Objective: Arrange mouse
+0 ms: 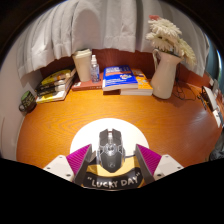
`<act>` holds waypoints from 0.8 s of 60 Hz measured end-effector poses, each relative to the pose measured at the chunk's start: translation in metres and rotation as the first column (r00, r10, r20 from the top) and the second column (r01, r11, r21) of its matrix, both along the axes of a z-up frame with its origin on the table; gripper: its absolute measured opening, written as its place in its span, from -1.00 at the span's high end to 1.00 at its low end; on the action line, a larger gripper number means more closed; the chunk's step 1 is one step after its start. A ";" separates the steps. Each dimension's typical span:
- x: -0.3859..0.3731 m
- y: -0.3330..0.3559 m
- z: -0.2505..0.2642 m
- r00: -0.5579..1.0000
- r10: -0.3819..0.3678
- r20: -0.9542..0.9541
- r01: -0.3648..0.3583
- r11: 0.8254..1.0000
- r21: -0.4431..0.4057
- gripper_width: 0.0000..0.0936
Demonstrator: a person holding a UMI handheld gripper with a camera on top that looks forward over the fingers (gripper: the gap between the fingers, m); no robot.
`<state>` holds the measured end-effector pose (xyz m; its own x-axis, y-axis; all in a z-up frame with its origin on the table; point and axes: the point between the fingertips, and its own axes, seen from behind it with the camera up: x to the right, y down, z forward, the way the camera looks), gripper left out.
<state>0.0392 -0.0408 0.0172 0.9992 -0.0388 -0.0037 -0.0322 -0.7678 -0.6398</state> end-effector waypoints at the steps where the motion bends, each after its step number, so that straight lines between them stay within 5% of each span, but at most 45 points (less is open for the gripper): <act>1: 0.000 -0.003 0.006 1.000 0.002 0.001 -0.002 1.000 0.009 -0.86; 14: -0.002 -0.059 0.097 0.998 0.056 0.004 -0.056 0.990 0.130 -0.86; 28: -0.008 -0.123 0.181 0.994 0.106 0.024 -0.108 0.956 0.272 -0.85; 48: 0.001 -0.179 0.205 0.993 0.118 -0.006 -0.110 0.941 0.320 -0.84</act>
